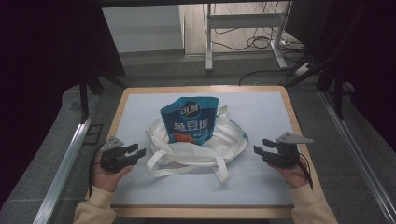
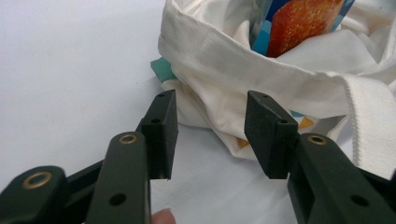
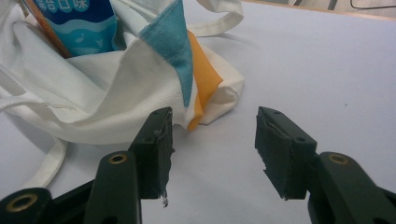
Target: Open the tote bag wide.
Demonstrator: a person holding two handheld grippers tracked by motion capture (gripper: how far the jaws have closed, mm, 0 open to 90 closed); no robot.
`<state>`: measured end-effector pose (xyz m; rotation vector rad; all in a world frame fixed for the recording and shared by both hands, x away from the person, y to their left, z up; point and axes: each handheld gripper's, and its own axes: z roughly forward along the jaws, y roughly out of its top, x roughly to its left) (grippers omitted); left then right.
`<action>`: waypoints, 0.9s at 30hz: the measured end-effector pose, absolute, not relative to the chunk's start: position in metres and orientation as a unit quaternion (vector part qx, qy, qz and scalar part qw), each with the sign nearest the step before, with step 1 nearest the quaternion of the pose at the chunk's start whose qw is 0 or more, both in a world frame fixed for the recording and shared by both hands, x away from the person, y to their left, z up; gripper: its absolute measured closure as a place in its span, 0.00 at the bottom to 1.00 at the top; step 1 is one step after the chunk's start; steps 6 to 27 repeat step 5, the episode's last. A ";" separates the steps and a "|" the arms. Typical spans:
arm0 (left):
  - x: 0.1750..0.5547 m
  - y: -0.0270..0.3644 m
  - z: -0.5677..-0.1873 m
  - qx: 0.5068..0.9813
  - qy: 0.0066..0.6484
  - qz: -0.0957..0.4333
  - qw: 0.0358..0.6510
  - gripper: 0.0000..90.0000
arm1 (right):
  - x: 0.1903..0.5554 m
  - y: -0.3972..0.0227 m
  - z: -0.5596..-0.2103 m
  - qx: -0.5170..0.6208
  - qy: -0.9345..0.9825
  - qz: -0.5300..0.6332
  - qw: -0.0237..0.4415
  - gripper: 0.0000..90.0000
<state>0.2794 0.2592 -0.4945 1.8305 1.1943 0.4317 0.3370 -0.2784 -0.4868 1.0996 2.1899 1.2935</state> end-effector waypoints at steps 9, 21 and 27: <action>0.279 0.258 -0.495 0.736 0.481 0.179 0.442 0.54 | 0.337 -0.279 -0.487 0.392 0.773 0.462 0.188 0.45; 0.279 0.258 -0.495 0.736 0.481 0.179 0.442 0.54 | 0.337 -0.279 -0.487 0.392 0.773 0.462 0.188 0.45; 0.279 0.258 -0.495 0.736 0.481 0.179 0.442 0.54 | 0.337 -0.279 -0.487 0.392 0.773 0.462 0.188 0.45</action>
